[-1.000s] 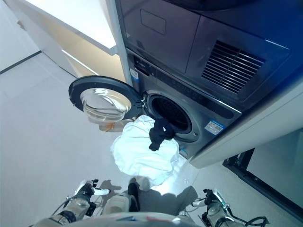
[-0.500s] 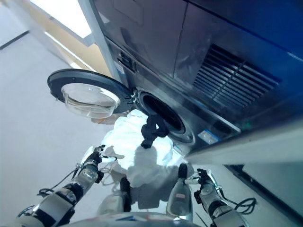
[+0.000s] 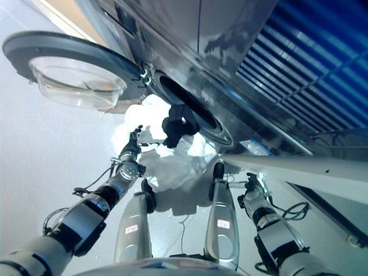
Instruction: Put the clothes in the basket into the washing machine.
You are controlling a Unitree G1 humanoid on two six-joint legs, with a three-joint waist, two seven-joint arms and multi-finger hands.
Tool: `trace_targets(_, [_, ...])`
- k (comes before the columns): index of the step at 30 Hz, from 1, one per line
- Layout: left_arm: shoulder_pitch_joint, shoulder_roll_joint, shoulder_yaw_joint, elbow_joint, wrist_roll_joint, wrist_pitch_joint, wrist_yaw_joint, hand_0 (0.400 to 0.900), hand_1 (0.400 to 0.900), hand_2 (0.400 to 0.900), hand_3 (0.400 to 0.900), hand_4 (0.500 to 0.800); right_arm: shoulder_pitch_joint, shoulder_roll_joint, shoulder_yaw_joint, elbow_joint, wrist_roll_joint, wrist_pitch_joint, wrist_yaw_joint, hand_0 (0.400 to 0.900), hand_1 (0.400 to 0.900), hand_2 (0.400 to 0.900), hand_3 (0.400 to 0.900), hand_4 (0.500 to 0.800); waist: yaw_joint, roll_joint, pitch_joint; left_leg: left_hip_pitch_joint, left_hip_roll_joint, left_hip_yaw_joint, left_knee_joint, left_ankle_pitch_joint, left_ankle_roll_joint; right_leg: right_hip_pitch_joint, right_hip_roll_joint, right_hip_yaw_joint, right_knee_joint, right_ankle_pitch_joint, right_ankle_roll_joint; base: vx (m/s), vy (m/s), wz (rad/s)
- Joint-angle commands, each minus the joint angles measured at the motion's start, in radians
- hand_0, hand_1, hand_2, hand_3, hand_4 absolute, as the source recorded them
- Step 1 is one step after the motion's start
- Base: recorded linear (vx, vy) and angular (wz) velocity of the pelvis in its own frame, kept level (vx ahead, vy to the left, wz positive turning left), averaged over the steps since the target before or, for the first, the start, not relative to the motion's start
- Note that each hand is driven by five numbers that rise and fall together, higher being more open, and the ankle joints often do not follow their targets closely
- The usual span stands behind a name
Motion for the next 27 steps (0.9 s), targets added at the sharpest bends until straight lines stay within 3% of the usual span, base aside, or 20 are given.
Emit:
trace_targets(1, [-0.008, 0.037, -0.013, -0.037, -0.026, -0.030, 0.043, 0.900, 0.900, 0.900, 0.900, 0.800, 0.079, -0.061, 0.033, 0.055, 0.021, 0.084, -0.035, 0.900, 0.900, 0.900, 0.900, 0.800, 0.018, 0.009, -0.031, -0.028, 0.038, -0.037, -0.034, 0.011, 0.041, -0.076, -0.048, 0.063, 0.071, 0.010, 0.028, -0.08, -0.002, -0.12])
trace_targets(6, [-0.143, 0.086, -0.031, -0.009, -0.126, 0.034, 0.016, 0.900, 0.900, 0.900, 0.900, 0.800, -0.005, -0.073, 0.072, 0.068, 0.020, 0.135, -0.012, 0.900, 0.900, 0.900, 0.900, 0.800, 0.012, 0.002, -0.030, -0.172, 0.048, -0.043, 0.136, -0.032, 0.047, -0.175, -0.043, 0.074, 0.202, -0.032, 0.007, -0.02, 0.048, -0.16])
trace_targets(7, [-0.173, 0.103, -0.035, -0.019, -0.148, 0.063, -0.007, 0.900, 0.900, 0.900, 0.900, 0.800, -0.024, -0.084, 0.079, 0.064, 0.023, 0.158, -0.005, 0.900, 0.900, 0.900, 0.900, 0.800, 0.014, 0.007, -0.026, -0.193, 0.053, -0.051, 0.198, -0.083, 0.043, -0.198, -0.045, 0.081, 0.264, -0.078, 0.012, 0.03, 0.090, -0.09])
trace_targets(11, [-0.248, 0.145, -0.059, -0.038, -0.194, 0.119, -0.055, 0.900, 0.900, 0.900, 0.900, 0.800, -0.078, -0.107, 0.092, 0.064, 0.029, 0.210, 0.011, 0.900, 0.900, 0.900, 0.900, 0.800, 0.011, 0.012, -0.026, -0.279, 0.063, -0.059, 0.312, -0.120, 0.051, -0.270, -0.046, 0.088, 0.353, -0.105, 0.001, -0.03, 0.028, -0.03])
trace_targets(15, [-0.309, 0.178, -0.085, -0.056, -0.220, 0.165, -0.072, 0.900, 0.900, 0.900, 0.900, 0.800, -0.111, -0.125, 0.098, 0.073, 0.036, 0.211, 0.041, 0.900, 0.900, 0.900, 0.900, 0.800, 0.007, 0.012, -0.022, -0.355, 0.074, -0.074, 0.410, -0.157, 0.061, -0.344, -0.047, 0.094, 0.424, -0.123, -0.008, -0.07, -0.048, -0.01])
trace_targets(27, [-0.430, 0.239, -0.123, -0.111, -0.269, 0.202, -0.066, 0.900, 0.900, 0.900, 0.900, 0.800, -0.114, -0.141, 0.083, 0.076, 0.079, 0.191, 0.024, 0.900, 0.900, 0.900, 0.900, 0.800, -0.051, 0.029, 0.014, -0.462, 0.106, -0.078, 0.559, -0.217, 0.078, -0.462, -0.024, 0.109, 0.509, -0.135, -0.028, -0.06, -0.047, -0.13])
